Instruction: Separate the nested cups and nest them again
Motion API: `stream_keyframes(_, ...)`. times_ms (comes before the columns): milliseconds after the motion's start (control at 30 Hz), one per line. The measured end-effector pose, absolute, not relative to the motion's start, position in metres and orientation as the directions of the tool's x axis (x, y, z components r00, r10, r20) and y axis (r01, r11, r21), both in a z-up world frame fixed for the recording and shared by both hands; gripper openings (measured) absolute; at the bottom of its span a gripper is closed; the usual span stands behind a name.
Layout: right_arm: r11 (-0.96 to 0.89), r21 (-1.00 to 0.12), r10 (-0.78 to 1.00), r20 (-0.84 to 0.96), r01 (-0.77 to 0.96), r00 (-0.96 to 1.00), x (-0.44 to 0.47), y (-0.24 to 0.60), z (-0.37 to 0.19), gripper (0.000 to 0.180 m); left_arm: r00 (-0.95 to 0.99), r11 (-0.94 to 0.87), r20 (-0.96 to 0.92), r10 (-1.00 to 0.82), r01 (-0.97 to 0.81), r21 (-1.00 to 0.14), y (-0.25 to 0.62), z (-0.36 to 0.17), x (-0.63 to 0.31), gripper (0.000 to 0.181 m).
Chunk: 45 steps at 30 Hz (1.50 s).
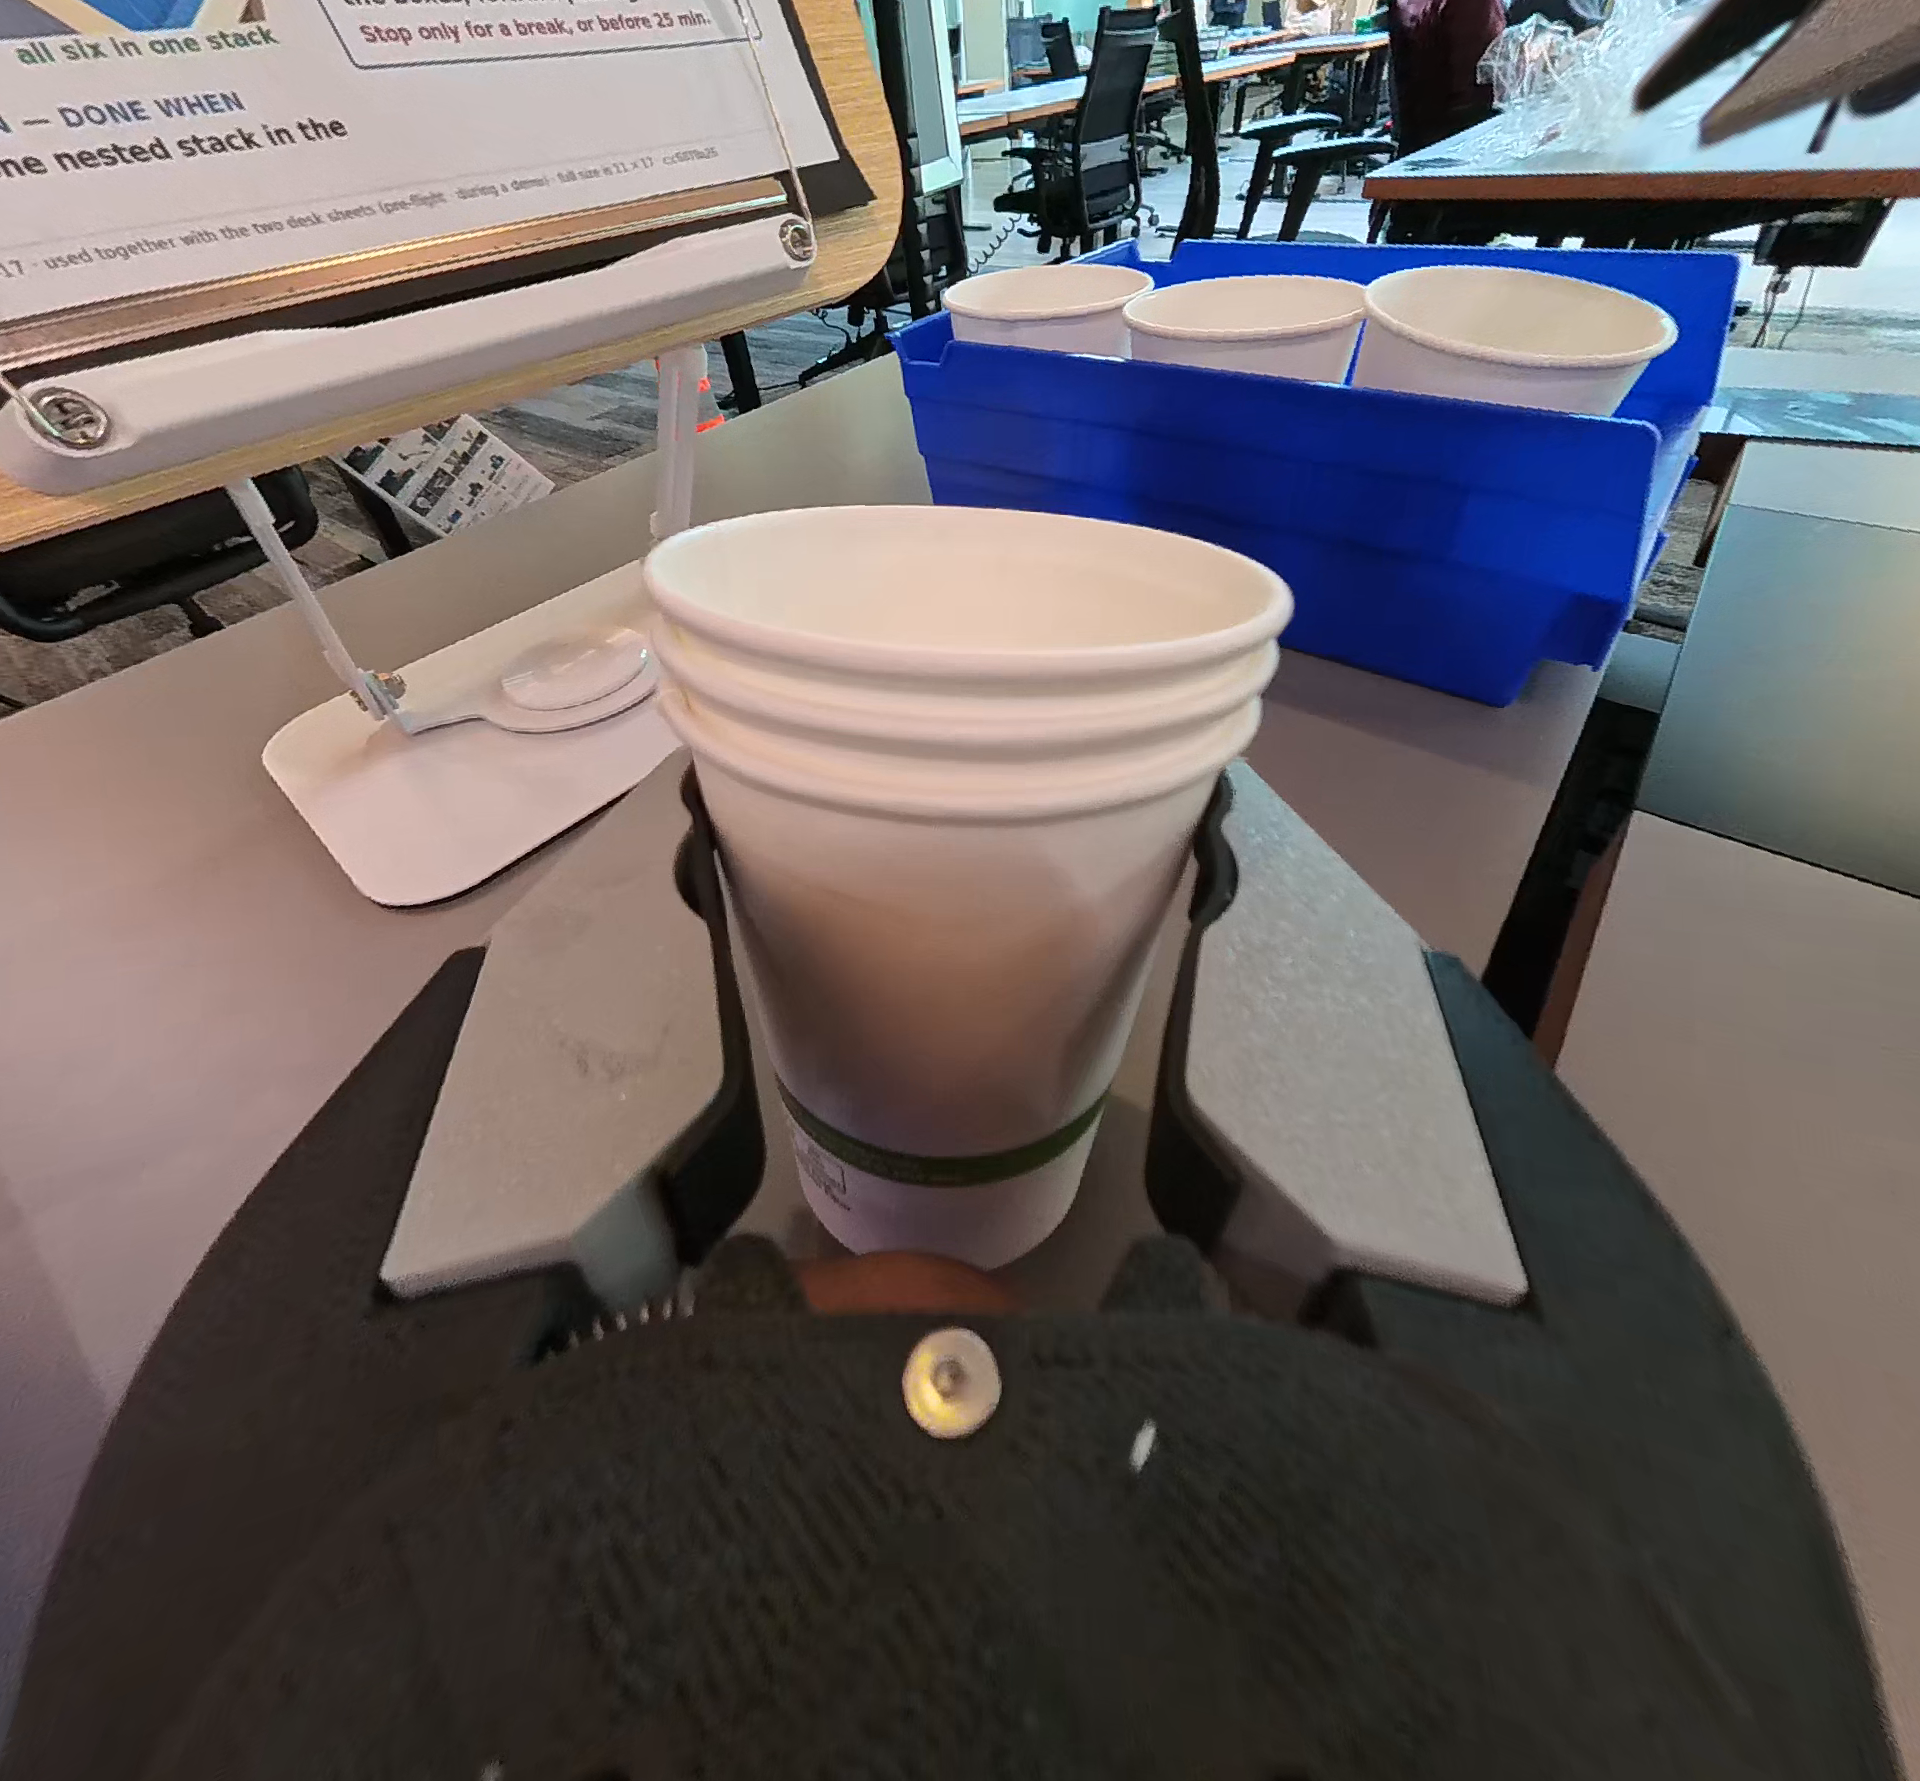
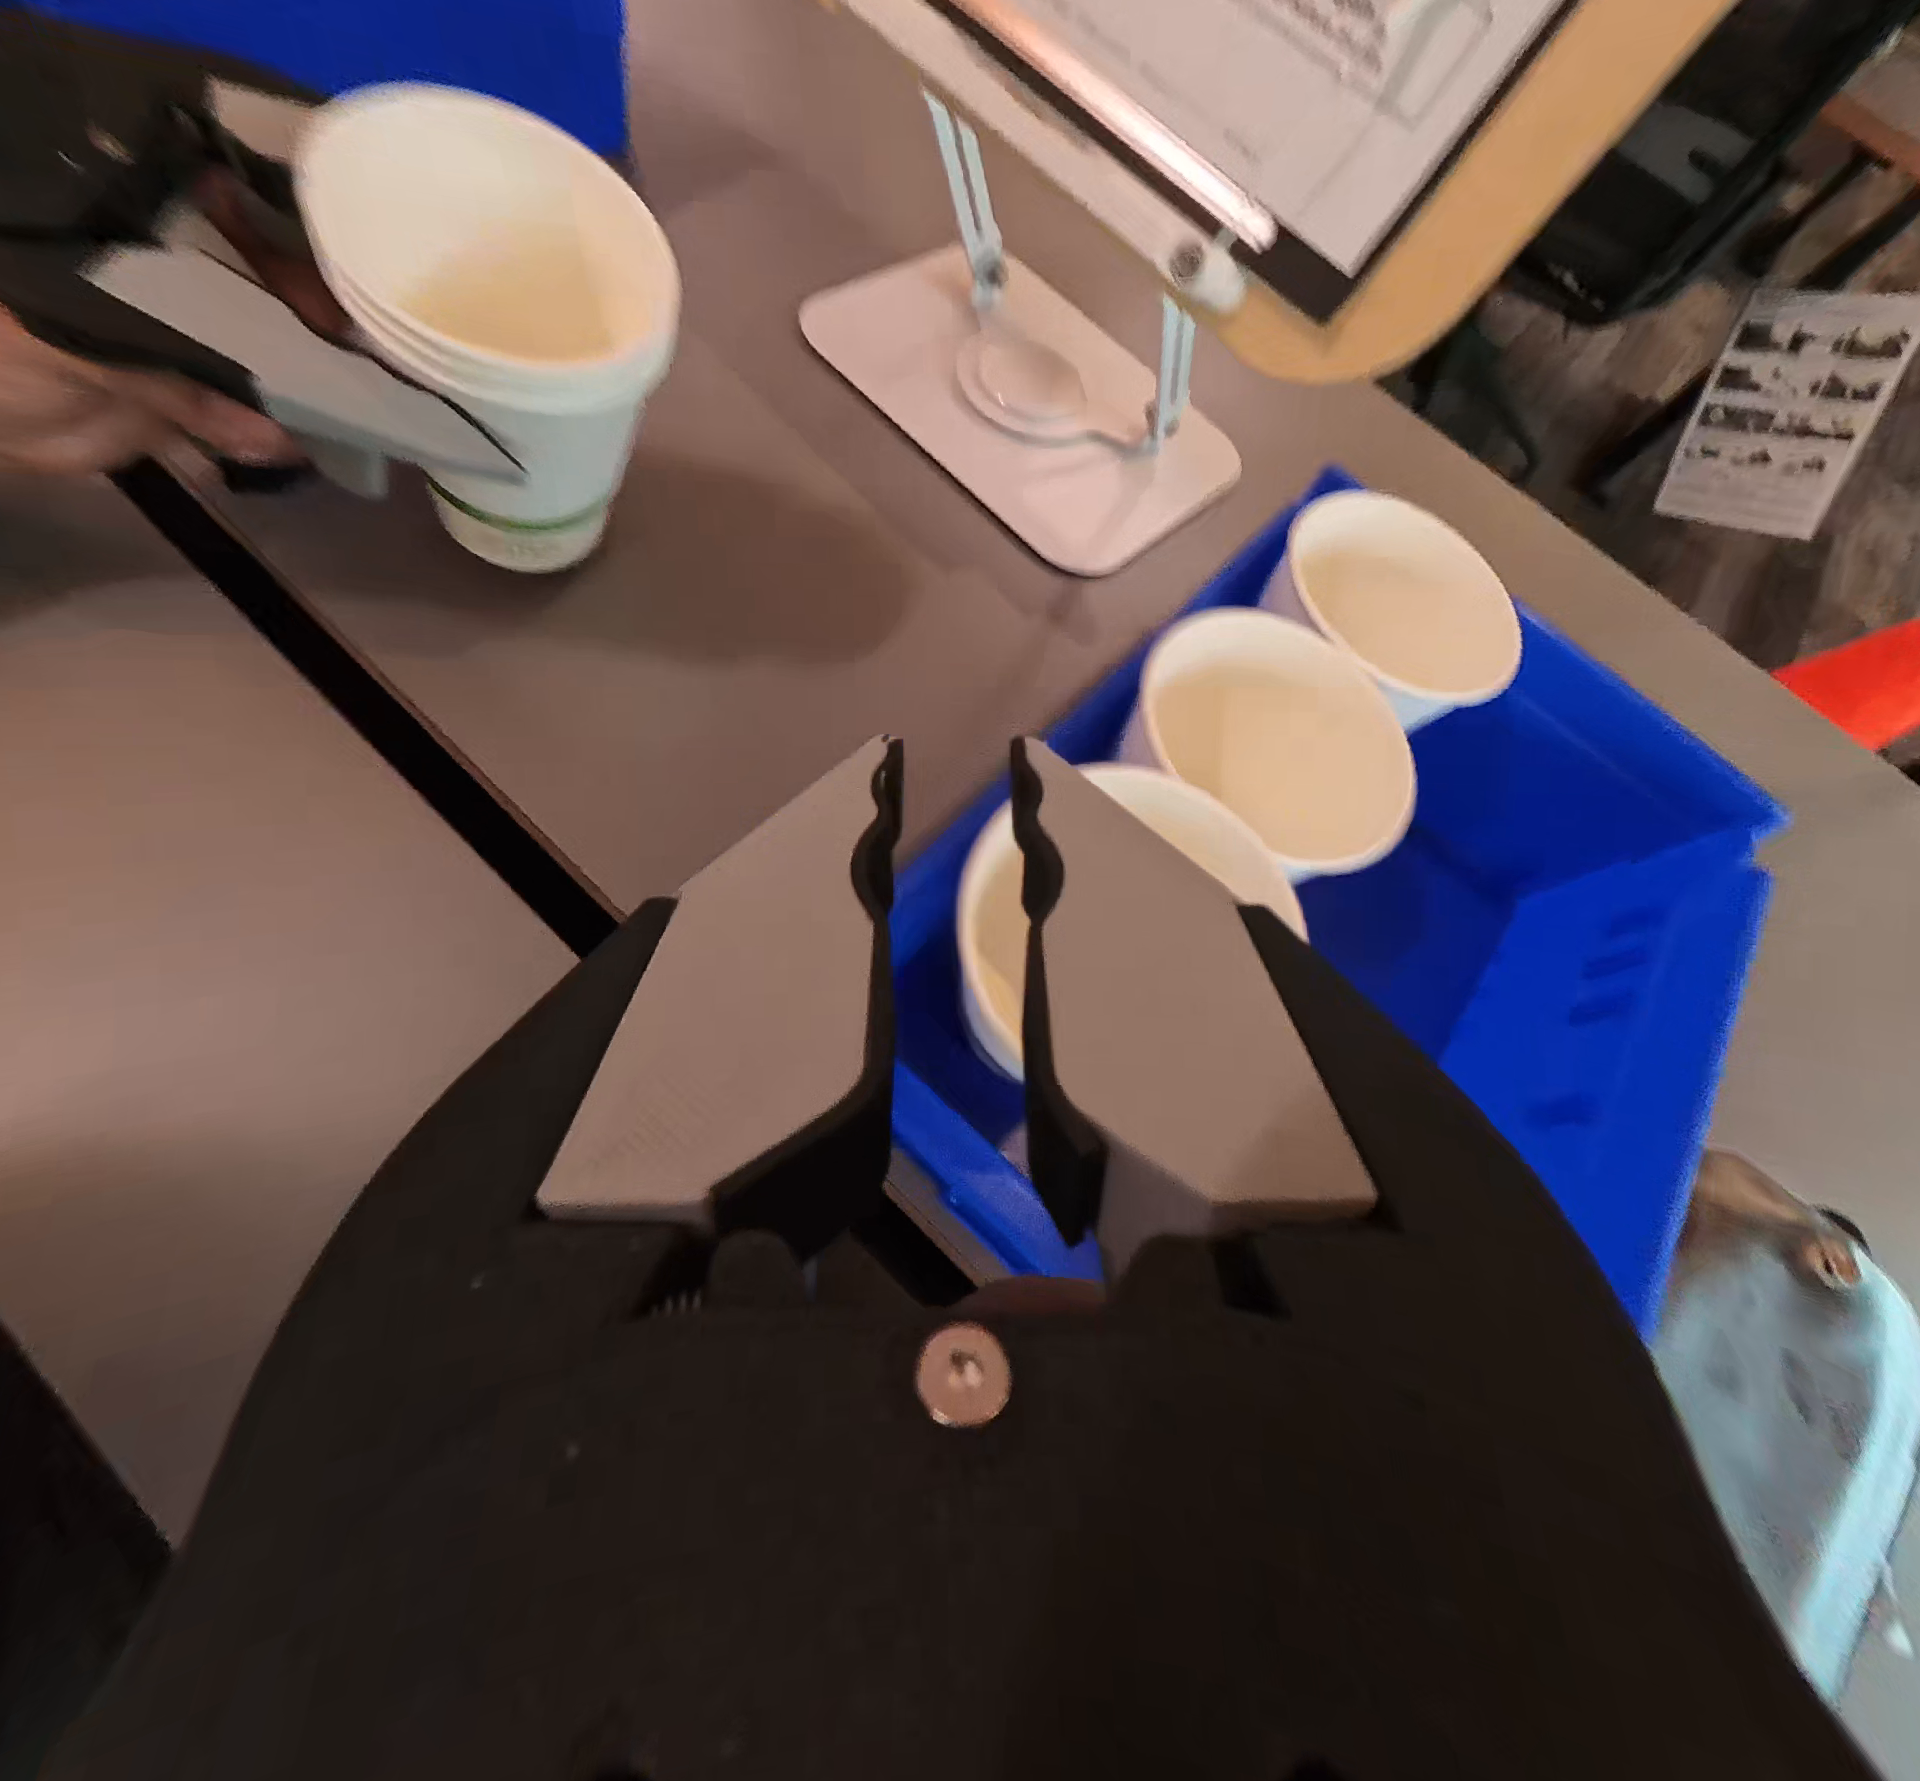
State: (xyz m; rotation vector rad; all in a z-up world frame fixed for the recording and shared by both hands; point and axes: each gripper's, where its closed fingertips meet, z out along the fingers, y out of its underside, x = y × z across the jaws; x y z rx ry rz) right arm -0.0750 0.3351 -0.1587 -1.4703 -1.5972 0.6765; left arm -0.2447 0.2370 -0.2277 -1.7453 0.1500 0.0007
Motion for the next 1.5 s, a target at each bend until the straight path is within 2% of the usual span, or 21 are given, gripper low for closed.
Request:
stream_keyframes(133,0.211,-0.865,0.977,0.185,0.454,-0.102,-0.105,0.279,-0.146,0.016,0.985,-0.158,-0.101,-0.137,-0.122,-0.980,0.237,-0.226,-0.236,0.091)
stream_keyframes(333,0.234,-0.866,0.949,0.105,0.441,-0.297,-0.162,0.204,-0.169,0.016,0.971,-0.134,-0.143,-0.189,-0.170,-0.976,0.235,-0.223,-0.221,0.091)
stream_keyframes(433,0.298,-0.843,0.936,0.168,0.447,-0.308,-0.183,0.196,-0.181,0.015,0.969,-0.135,-0.140,-0.202,-0.169,-0.976,0.235,-0.223,-0.219,0.091)
stream_keyframes(567,0.288,-0.842,0.931,0.135,0.457,-0.338,-0.196,0.187,-0.188,0.015,0.968,-0.133,-0.140,-0.207,-0.170,-0.976,0.235,-0.223,-0.218,0.091)
stream_keyframes(633,0.263,-0.848,0.929,0.093,0.460,-0.359,-0.198,0.183,-0.189,0.004,0.969,-0.139,-0.142,-0.201,-0.172,-0.975,0.236,-0.224,-0.218,0.091)
stream_keyframes(700,0.244,-0.849,0.927,0.063,0.468,-0.369,-0.199,0.182,-0.191,0.002,0.970,-0.146,-0.136,-0.204,-0.167,-0.975,0.237,-0.226,-0.218,0.091)
stream_keyframes(967,0.201,-0.858,0.930,0.015,0.472,-0.368,-0.197,0.184,-0.191,0.002,0.969,-0.150,-0.130,-0.211,-0.164,-0.975,0.238,-0.227,-0.216,0.092)
stream_keyframes(1500,0.188,-0.880,0.938,0.029,0.437,-0.345,-0.193,0.189,-0.174,0.000,0.963,-0.136,-0.137,-0.230,-0.171,-0.976,0.237,-0.225,-0.211,0.091)
